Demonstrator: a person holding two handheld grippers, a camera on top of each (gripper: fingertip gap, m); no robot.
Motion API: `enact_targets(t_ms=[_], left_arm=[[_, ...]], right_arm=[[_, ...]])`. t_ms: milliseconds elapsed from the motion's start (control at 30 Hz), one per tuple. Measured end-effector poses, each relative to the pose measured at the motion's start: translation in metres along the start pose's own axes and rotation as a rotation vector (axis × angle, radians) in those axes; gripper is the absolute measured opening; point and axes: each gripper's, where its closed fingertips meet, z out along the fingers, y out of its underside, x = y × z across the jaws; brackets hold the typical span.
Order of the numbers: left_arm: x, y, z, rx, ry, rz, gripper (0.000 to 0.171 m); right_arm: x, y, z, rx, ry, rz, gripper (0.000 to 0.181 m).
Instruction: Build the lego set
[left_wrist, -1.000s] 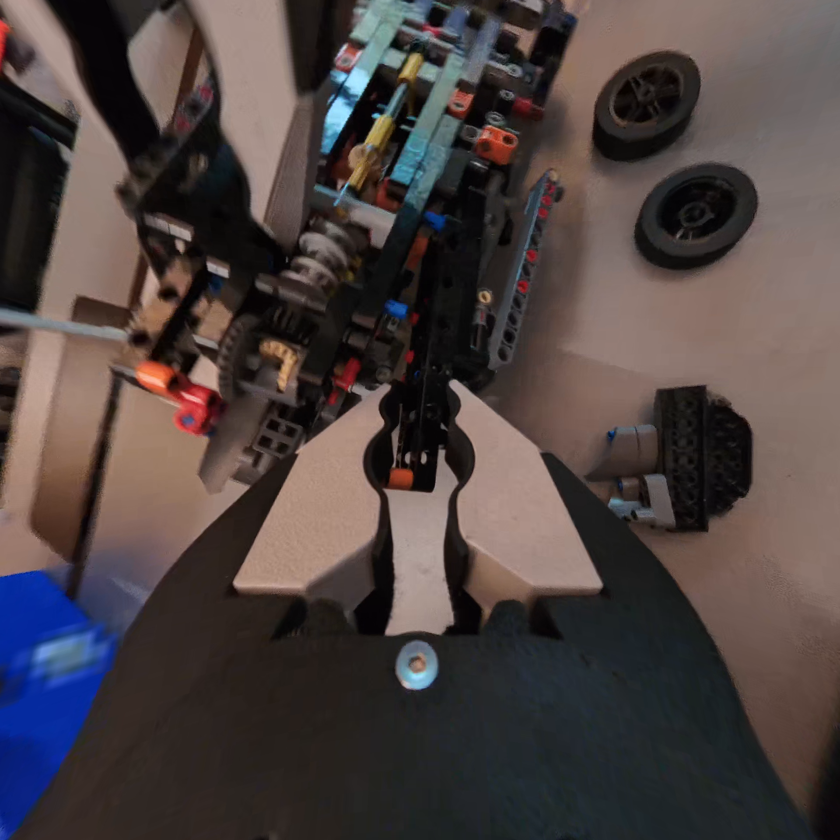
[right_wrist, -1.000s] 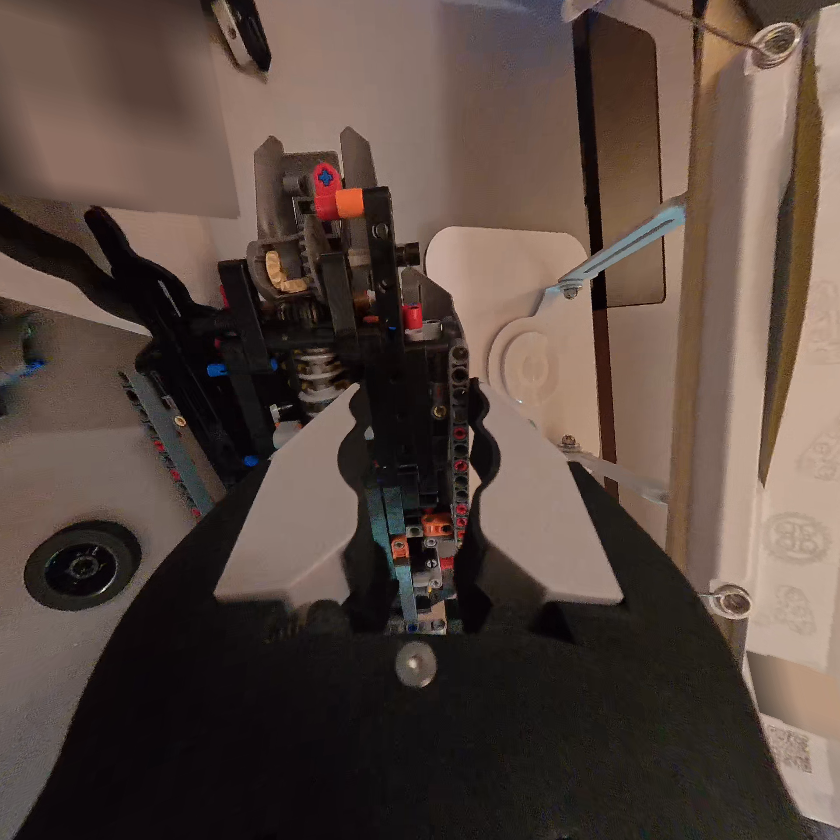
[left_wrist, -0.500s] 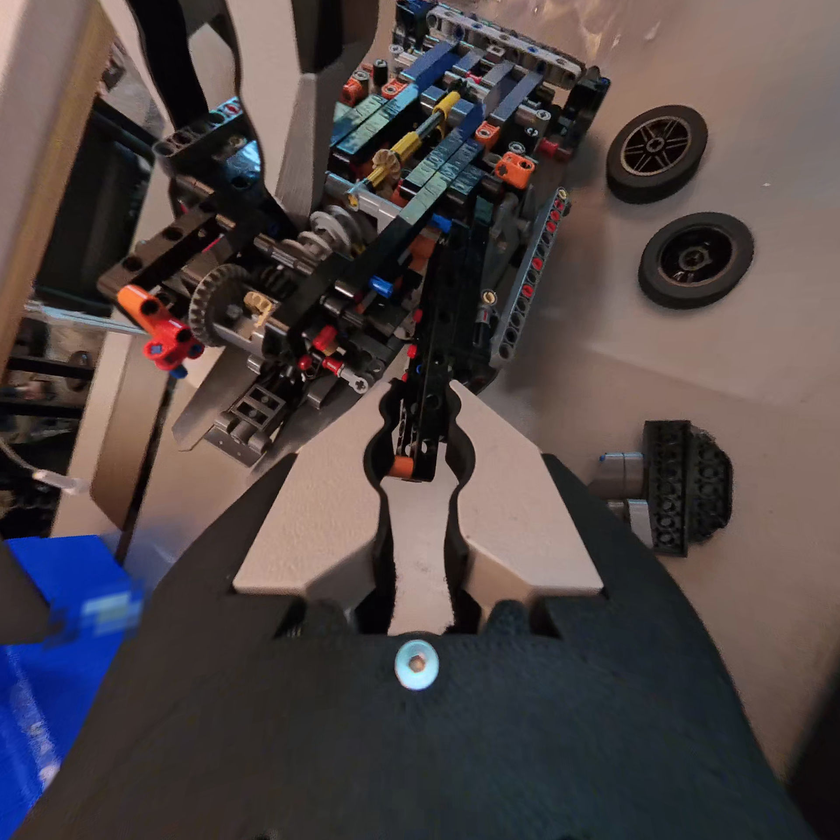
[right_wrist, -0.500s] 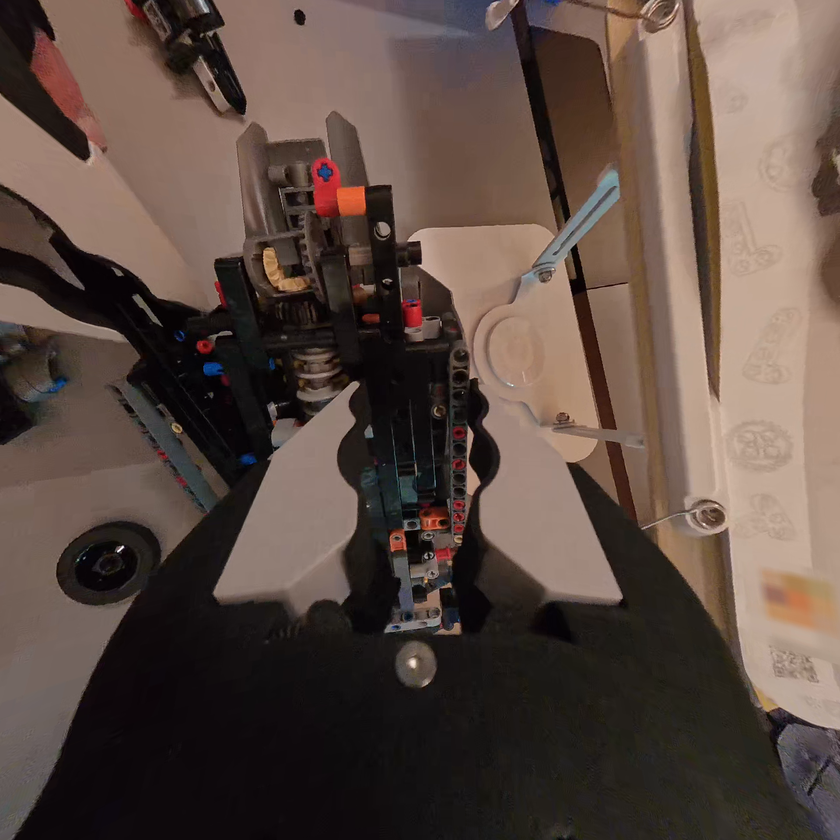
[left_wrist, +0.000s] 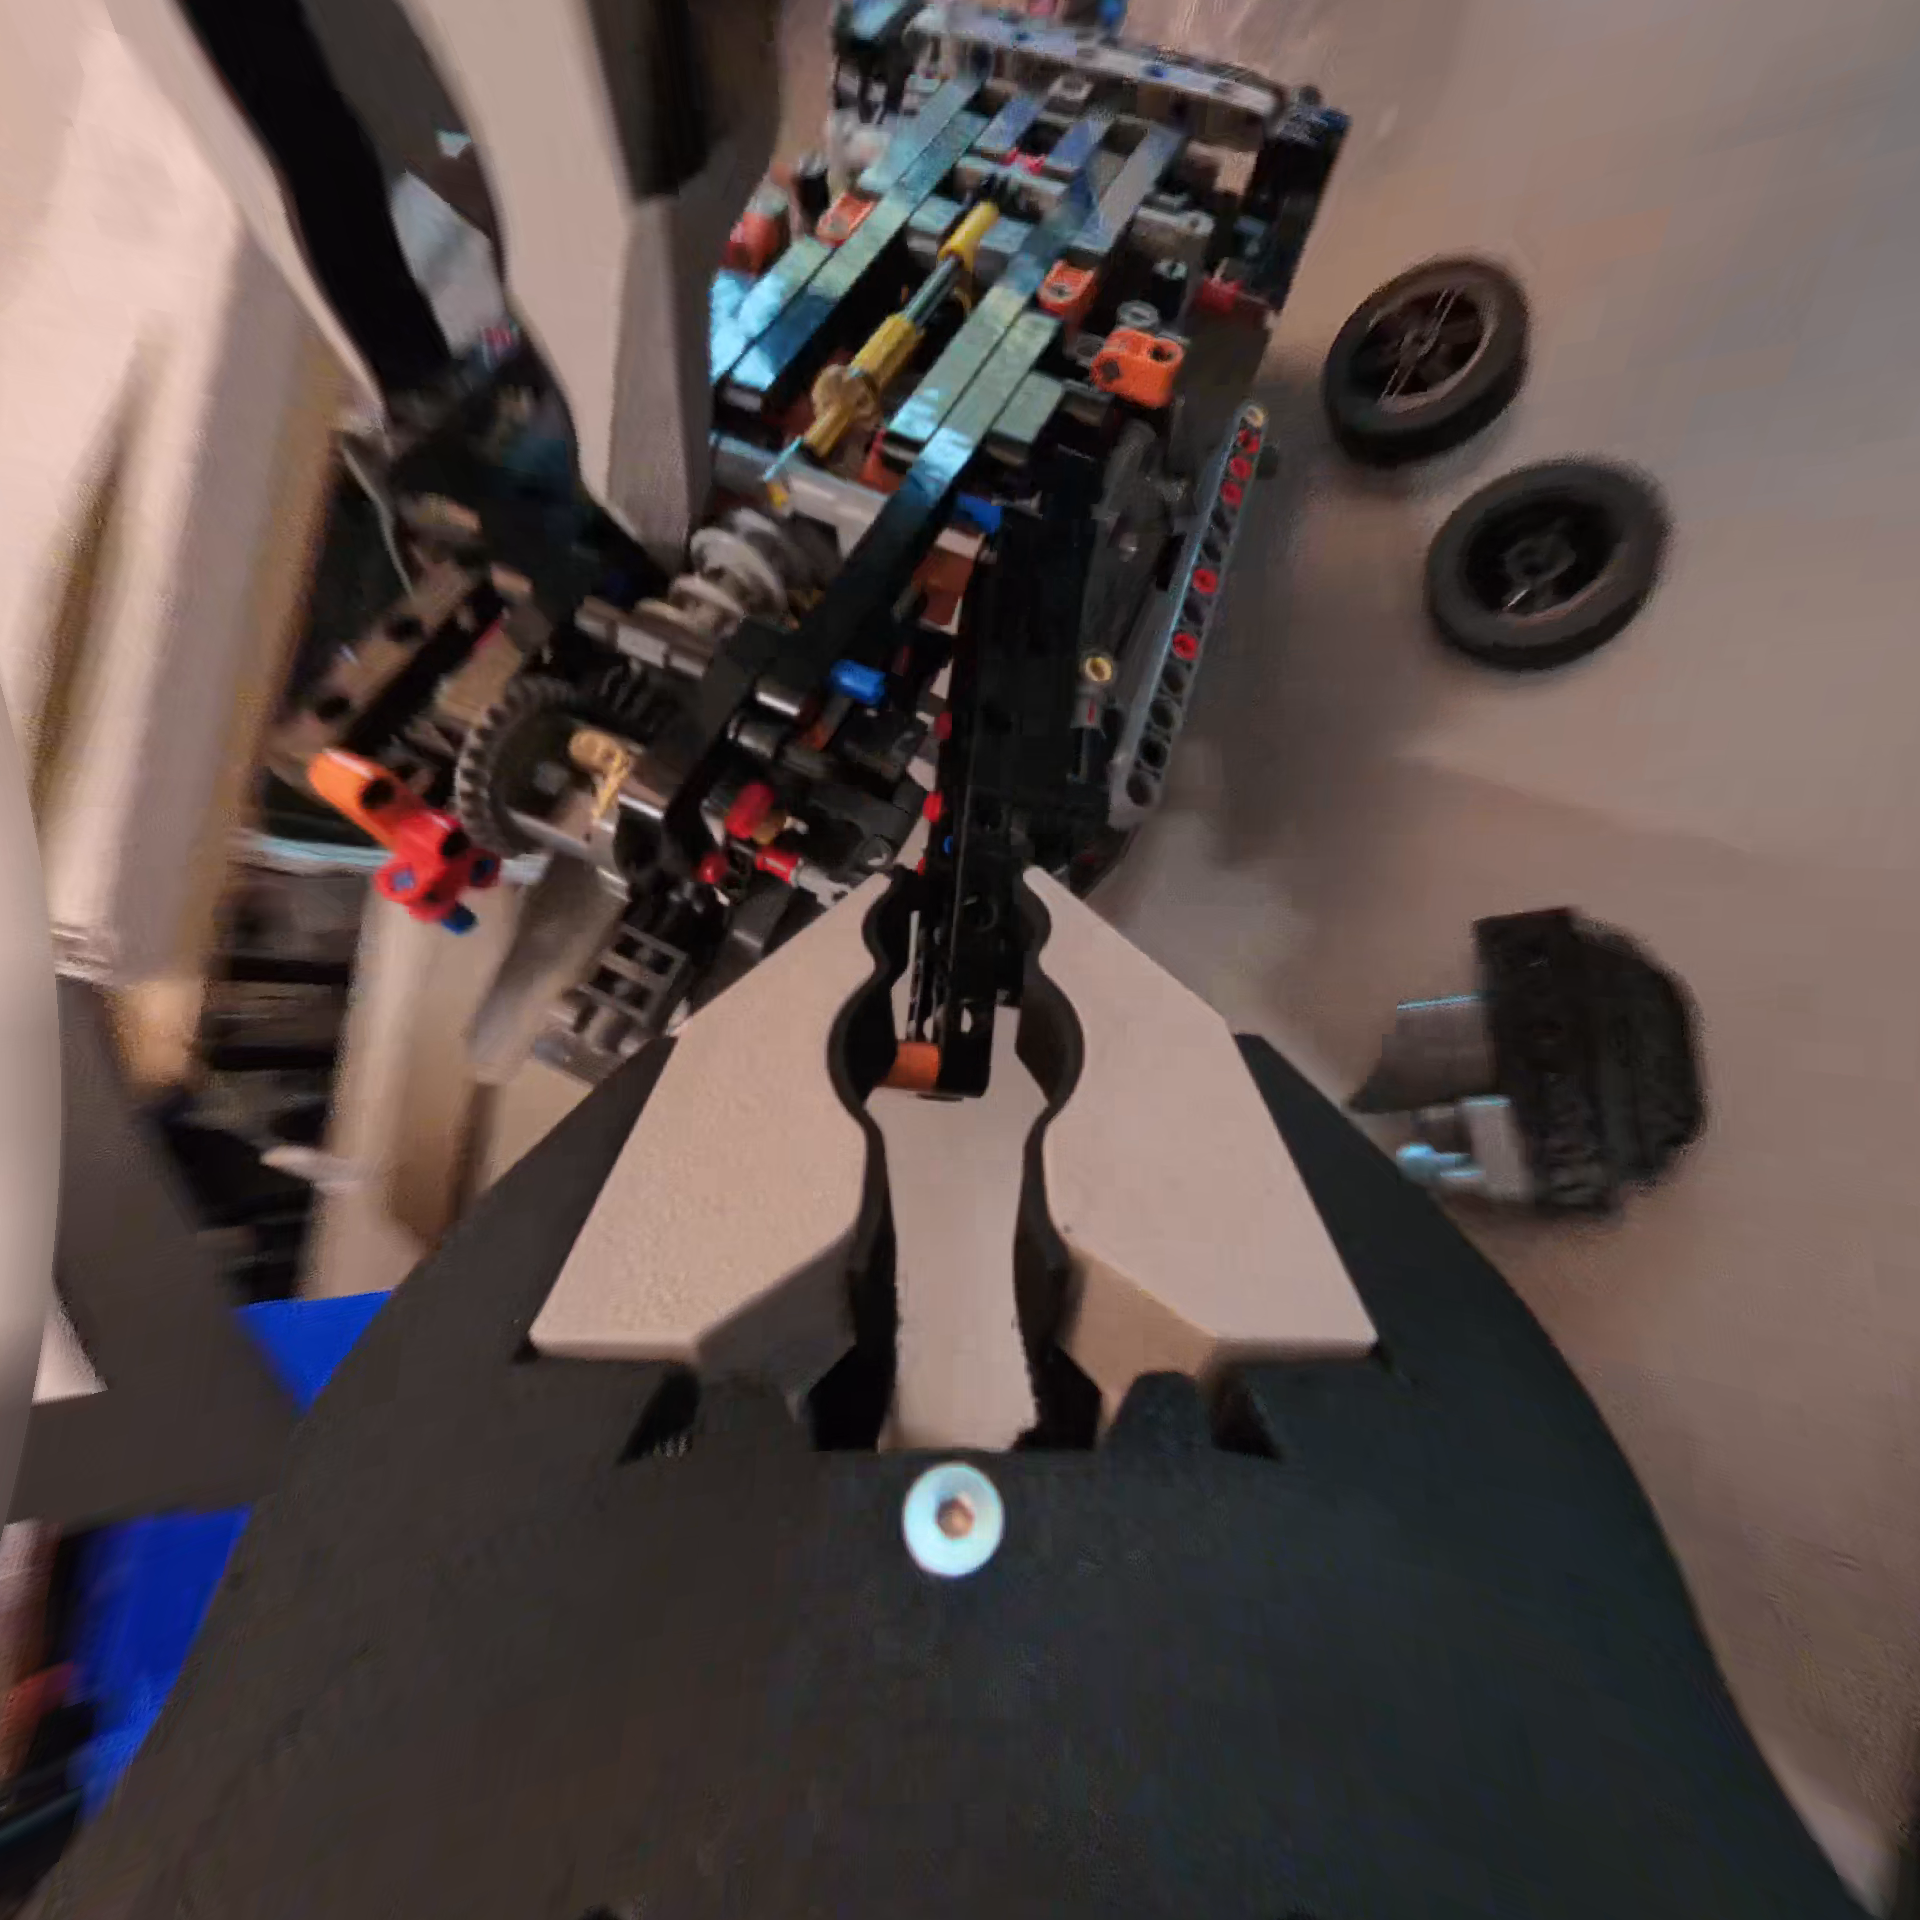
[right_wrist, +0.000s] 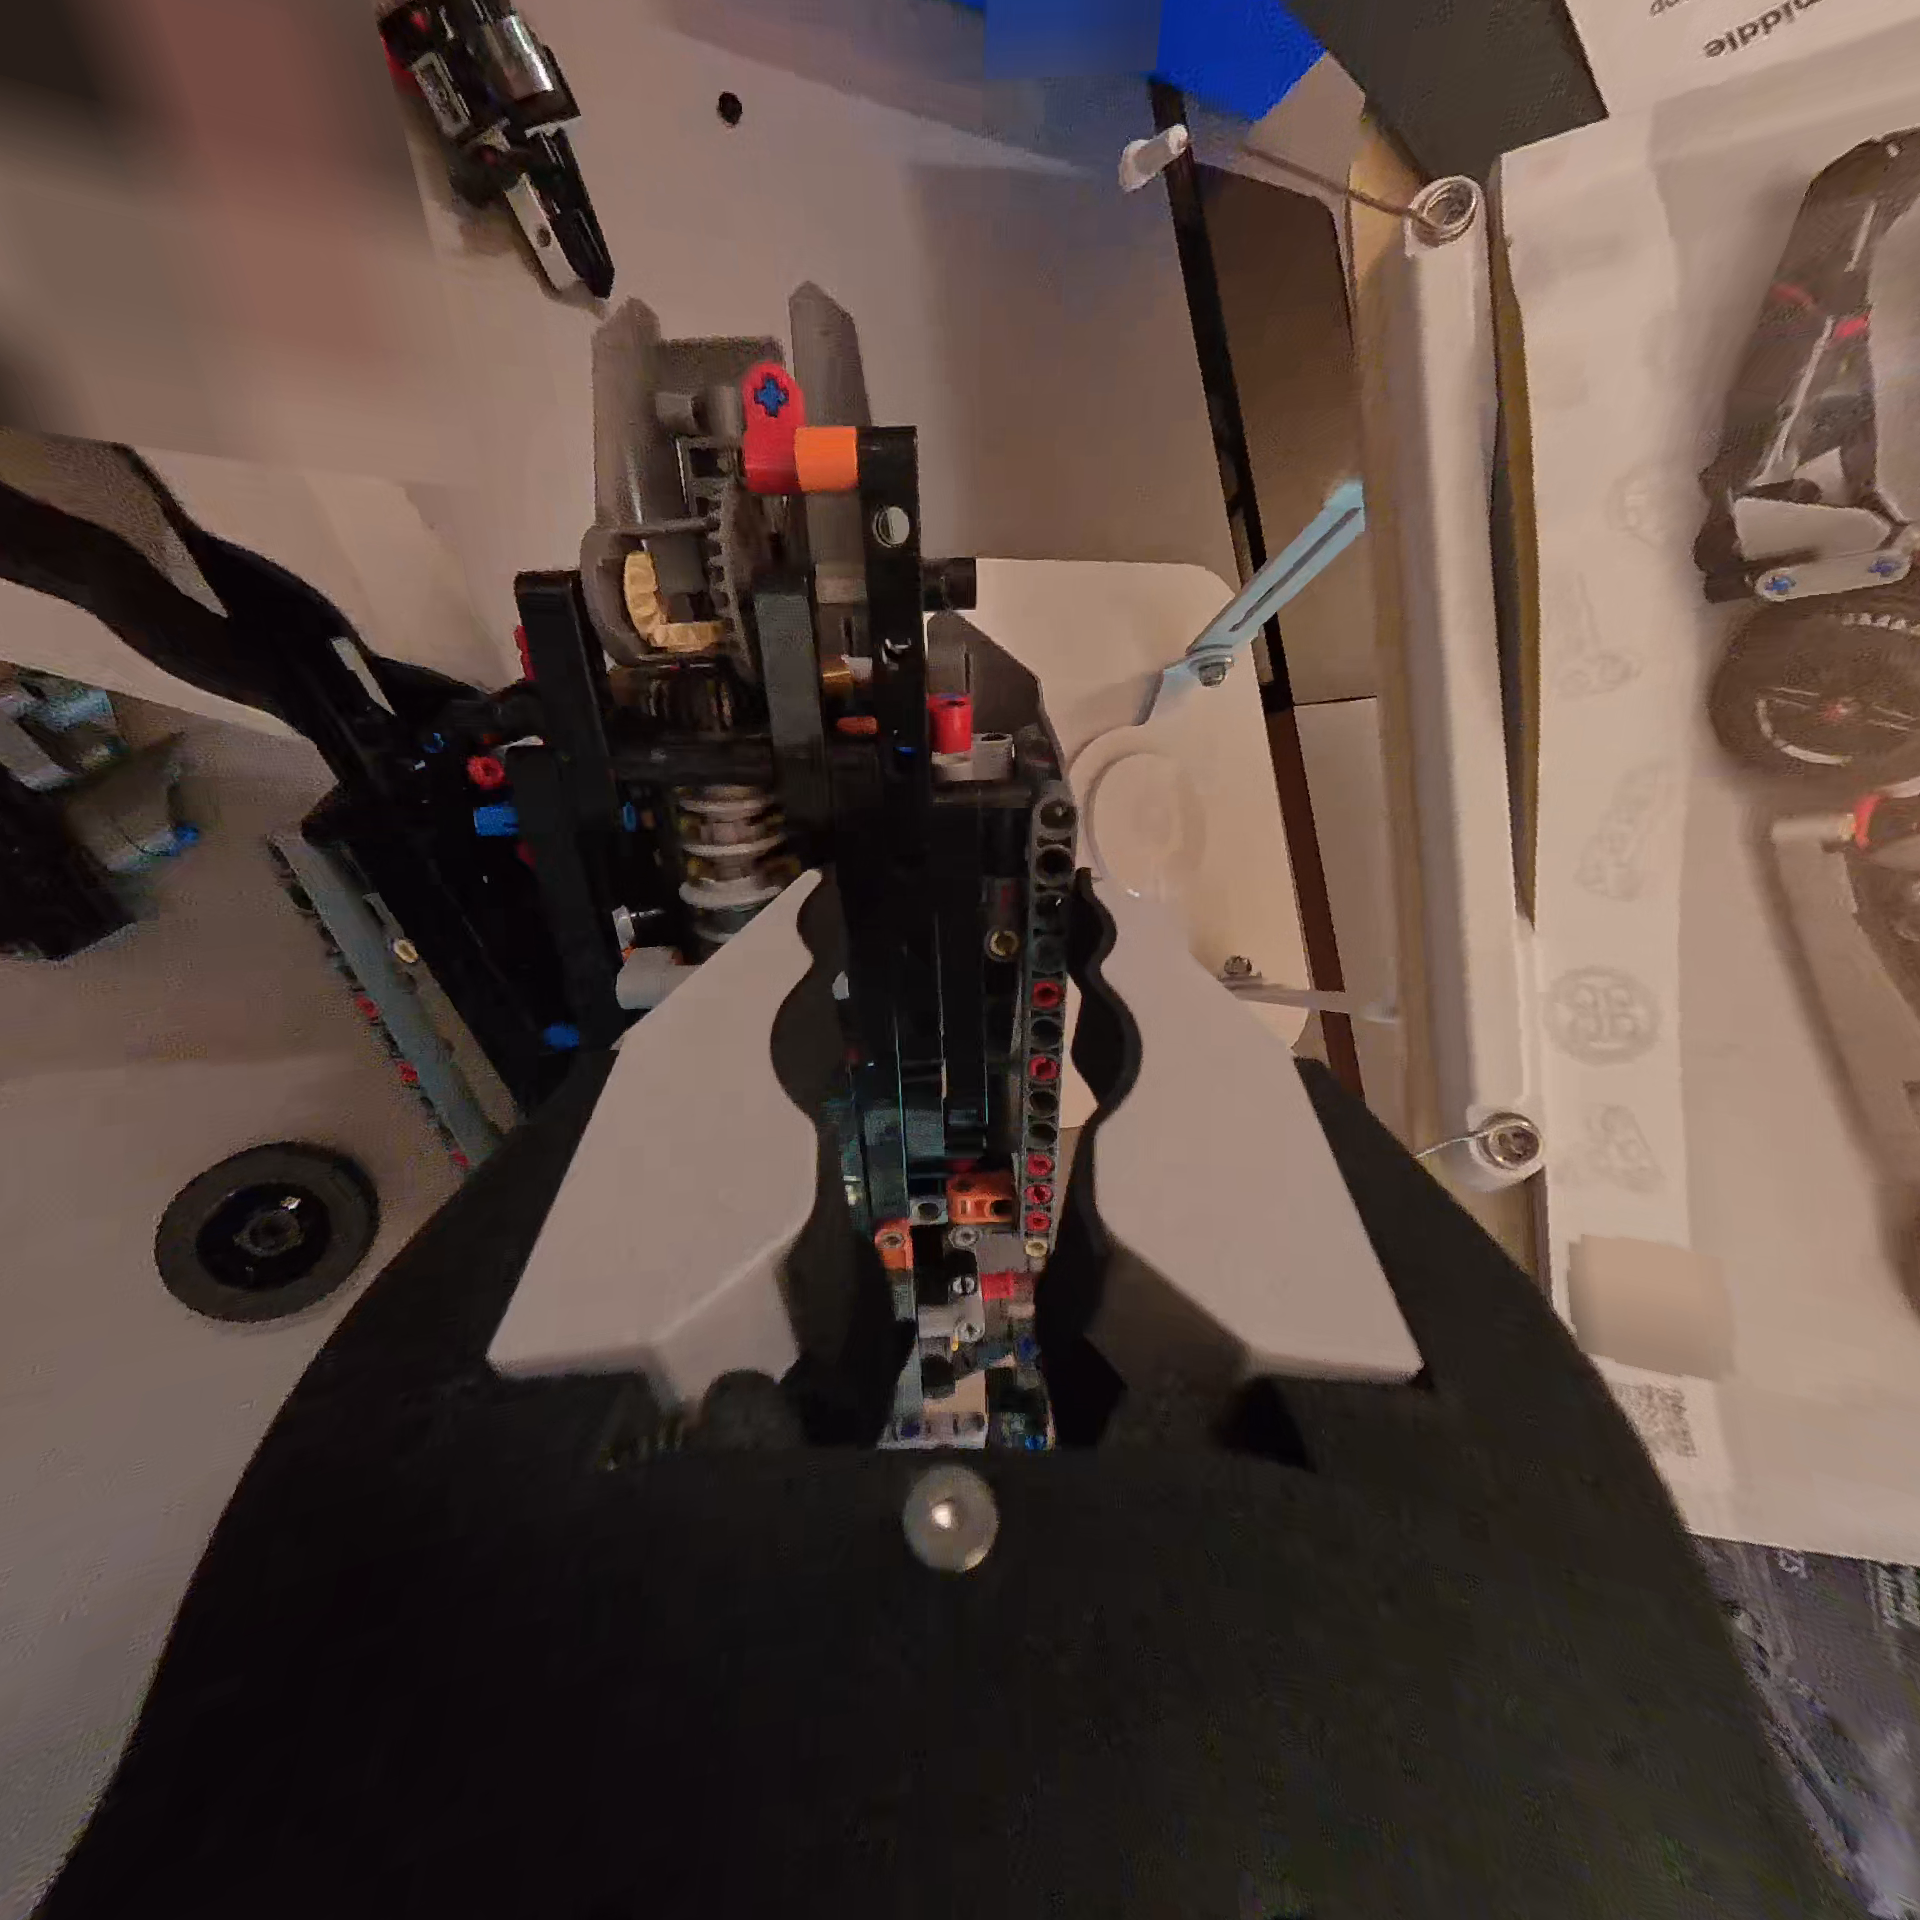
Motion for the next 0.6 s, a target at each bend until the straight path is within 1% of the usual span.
enact_targets(t_ms=[33,67,133,167,200,267,300,367,433,467,533,600], left_arm=[[-0.002,-0.003,-0.002,-0.019,-0.079,0.095,0.016],[-0.004,-0.006,-0.004,-0.029,-0.134,0.142,0.016],[-0.011,-0.014,-0.010,-0.005,-0.239,0.206,0.010],[-0.013,-0.011,-0.011,-0.047,-0.266,0.234,0.011],[-0.009,-0.012,-0.010,-0.065,-0.255,0.263,0.010],[0.001,-0.006,-0.002,-0.122,-0.178,0.257,0.006],[-0.001,-0.004,0.000,-0.122,-0.175,0.248,0.007],[0.002,-0.009,-0.001,-0.068,-0.114,0.182,0.007],[0.010,-0.010,0.002,-0.075,-0.057,0.187,0.005],[0.015,-0.010,0.004,-0.076,-0.007,0.172,0.005],[0.021,-0.010,0.004,-0.068,0.048,0.160,0.005],[0.023,-0.012,0.000,-0.029,0.090,0.139,0.005]], right_arm=[[0.001,-0.001,0.000,0.014,0.008,-0.004,0.041],[0.003,-0.001,0.000,0.017,0.011,-0.002,0.041],[0.002,0.004,0.003,-0.017,0.009,-0.007,0.041],[-0.001,0.005,0.004,-0.028,0.000,-0.014,0.041],[-0.004,0.006,0.006,-0.035,-0.003,-0.036,0.042],[-0.006,0.005,0.005,-0.045,0.017,-0.091,0.041],[-0.008,0.003,0.004,-0.045,0.021,-0.113,0.041],[-0.012,0.004,0.006,-0.064,0.005,-0.138,0.041],[-0.018,0.005,0.010,-0.085,-0.013,-0.195,0.041],[-0.021,0.006,0.012,-0.087,-0.026,-0.215,0.041],[-0.024,0.006,0.013,-0.086,-0.045,-0.230,0.041],[-0.023,0.005,0.011,-0.064,-0.060,-0.206,0.041]])
